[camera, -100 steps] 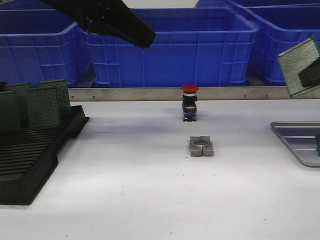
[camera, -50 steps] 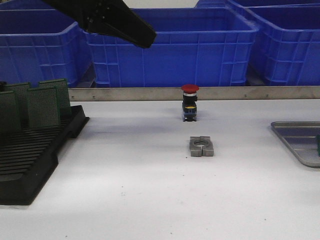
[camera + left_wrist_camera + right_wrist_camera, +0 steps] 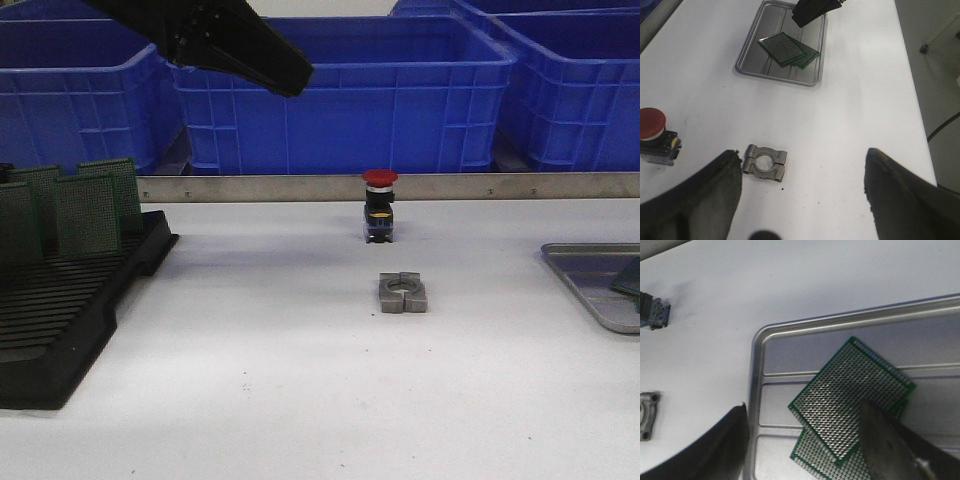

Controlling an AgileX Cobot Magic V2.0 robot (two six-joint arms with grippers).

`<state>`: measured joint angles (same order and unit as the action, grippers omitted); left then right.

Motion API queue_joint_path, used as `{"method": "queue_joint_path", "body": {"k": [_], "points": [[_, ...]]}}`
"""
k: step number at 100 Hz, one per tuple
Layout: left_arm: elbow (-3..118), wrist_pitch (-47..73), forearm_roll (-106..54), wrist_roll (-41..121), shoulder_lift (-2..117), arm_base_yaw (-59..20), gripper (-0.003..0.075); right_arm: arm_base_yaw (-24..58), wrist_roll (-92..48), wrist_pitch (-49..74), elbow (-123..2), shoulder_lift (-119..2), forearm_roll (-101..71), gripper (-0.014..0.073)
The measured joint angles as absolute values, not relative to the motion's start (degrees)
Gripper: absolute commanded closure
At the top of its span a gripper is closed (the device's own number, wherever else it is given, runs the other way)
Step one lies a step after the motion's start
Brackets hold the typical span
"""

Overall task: Place circuit board on tray
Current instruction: 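Carry the second board with the right gripper and place it on the tray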

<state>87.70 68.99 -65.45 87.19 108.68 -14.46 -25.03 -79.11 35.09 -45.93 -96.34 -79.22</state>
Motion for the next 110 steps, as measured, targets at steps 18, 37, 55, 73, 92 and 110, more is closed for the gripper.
{"method": "queue_joint_path", "body": {"k": [18,37,55,73,92,110], "points": [[87.7,69.0,-65.4,81.3,108.7,-12.3,0.0628,-25.0,-79.1,40.4,-45.9,-93.8,-77.0,0.0622],[87.7,69.0,-65.1,75.3,108.5,-6.5,0.0741,-24.9,-79.1,43.1,-45.9,-88.4,-74.5,0.0654],[87.7,69.0,-60.8,70.8,106.0,-1.2,0.0741,-20.6,-79.1,42.4,-45.9,-81.8,-73.6,0.0654],[87.7,68.8,-54.9,65.3,99.2,2.4,0.0741,-13.3,-79.1,37.6,-45.6,-74.6,-71.7,0.0654],[86.9,62.7,-48.2,58.6,89.0,3.2,0.0741,-6.0,-79.1,30.5,-42.7,-65.1,-71.5,0.0654],[79.6,54.0,-46.4,56.3,76.7,3.2,0.0741,0.5,-79.2,19.1,-36.1,-55.1,-71.5,0.0654]]}}
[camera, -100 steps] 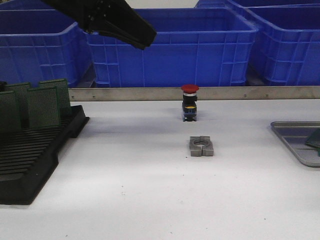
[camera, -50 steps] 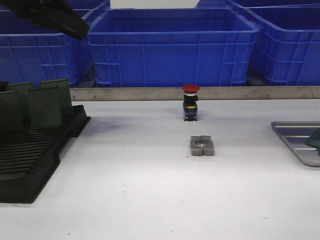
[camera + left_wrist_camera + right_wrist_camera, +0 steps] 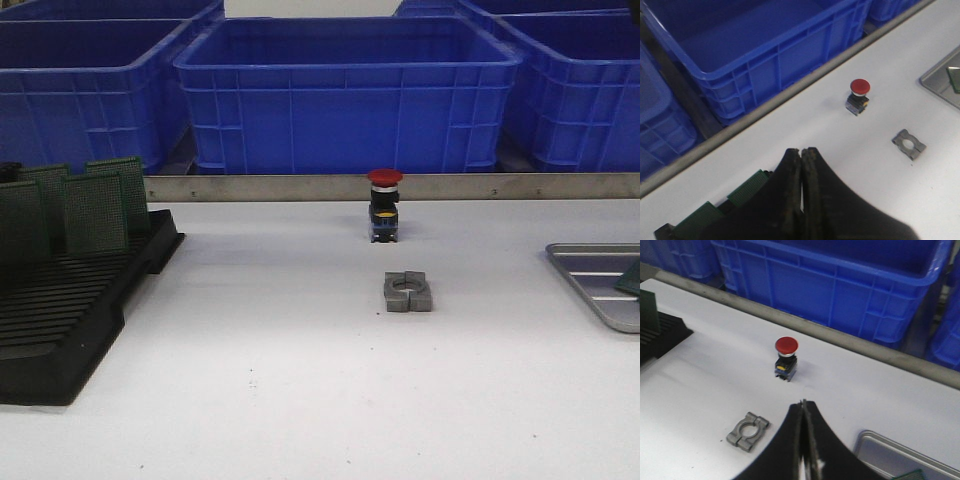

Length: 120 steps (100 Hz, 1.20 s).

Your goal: Place circuit board on tray

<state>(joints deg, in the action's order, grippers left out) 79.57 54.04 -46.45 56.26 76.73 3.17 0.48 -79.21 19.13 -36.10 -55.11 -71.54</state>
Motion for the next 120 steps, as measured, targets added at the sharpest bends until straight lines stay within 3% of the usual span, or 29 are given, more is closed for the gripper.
{"method": "queue_joint_path", "body": {"k": [31,78,120], "points": [[60.0,36.8,-48.7,55.9,56.7,3.2,0.0741,5.1,-79.2,4.7,-27.0,-38.3,-72.4,0.0654],[33.9,25.0,-53.3,55.9,33.2,3.2,0.0741,5.2,-79.2,4.3,-17.8,-17.5,-72.5,0.0654],[19.4,22.3,-53.7,55.9,2.7,3.2,0.0741,5.2,-79.2,11.6,-10.8,-3.2,-72.5,0.0654]]}}
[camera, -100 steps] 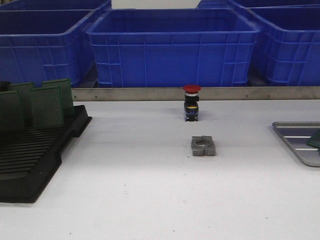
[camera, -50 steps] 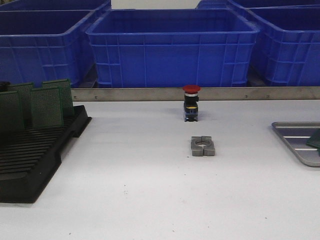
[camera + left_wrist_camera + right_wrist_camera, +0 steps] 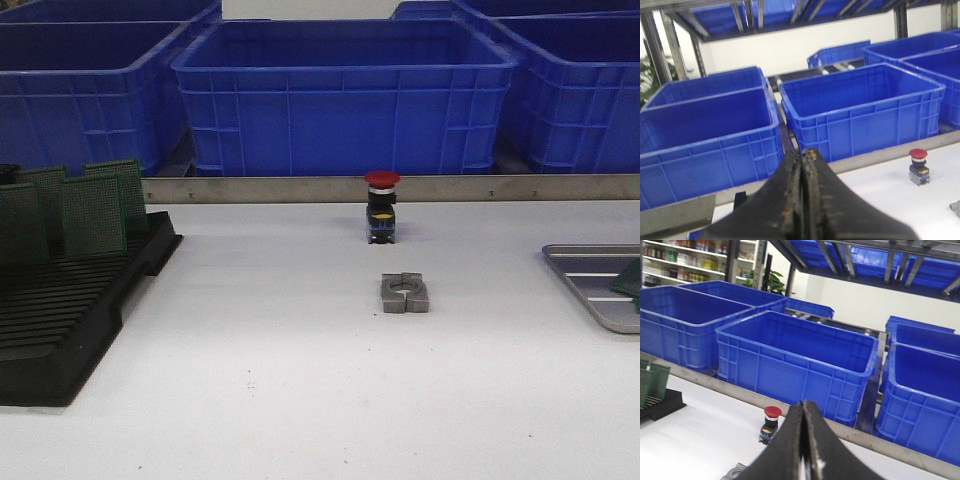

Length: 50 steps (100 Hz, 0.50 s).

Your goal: Place circuit board on tray

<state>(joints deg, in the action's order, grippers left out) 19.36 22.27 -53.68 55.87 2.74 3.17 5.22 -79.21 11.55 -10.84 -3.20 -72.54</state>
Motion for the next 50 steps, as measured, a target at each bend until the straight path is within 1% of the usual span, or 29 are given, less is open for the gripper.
{"method": "queue_joint_path", "body": {"k": [9,50], "points": [[17.4,22.2,-53.8,55.9,-0.4,3.2,0.0741,5.2,-79.2,12.0,-10.2,-1.4,-72.5,0.0654],[16.4,22.2,-53.8,55.9,-0.4,3.2,0.0741,5.2,-79.2,12.2,-10.1,-0.6,-72.5,0.0654]]}}
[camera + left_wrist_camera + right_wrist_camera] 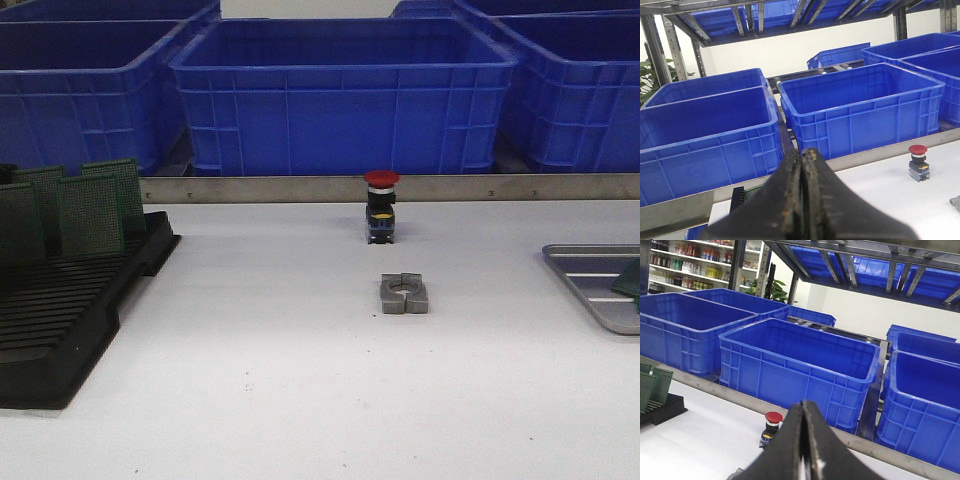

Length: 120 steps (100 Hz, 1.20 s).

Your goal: Place circuit board on tray

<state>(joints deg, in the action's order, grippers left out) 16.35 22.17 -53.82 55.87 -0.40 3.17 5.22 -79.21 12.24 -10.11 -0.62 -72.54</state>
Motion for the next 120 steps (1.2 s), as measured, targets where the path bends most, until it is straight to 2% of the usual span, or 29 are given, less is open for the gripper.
{"method": "queue_joint_path", "body": {"k": [75,102,120], "points": [[13.3,19.3,-52.1,54.1,-0.4,3.2,0.0741,5.2,-79.2,12.2,-10.1,-0.6,-72.5,0.0654],[7.6,17.9,-21.5,18.8,-0.4,3.2,0.0741,5.2,-79.2,12.2,-10.1,-0.6,-72.5,0.0654],[-0.1,4.3,-7.1,6.4,-0.4,2.7,0.0740,5.2,-79.2,12.2,-10.1,-0.6,-72.5,0.0654]]}}
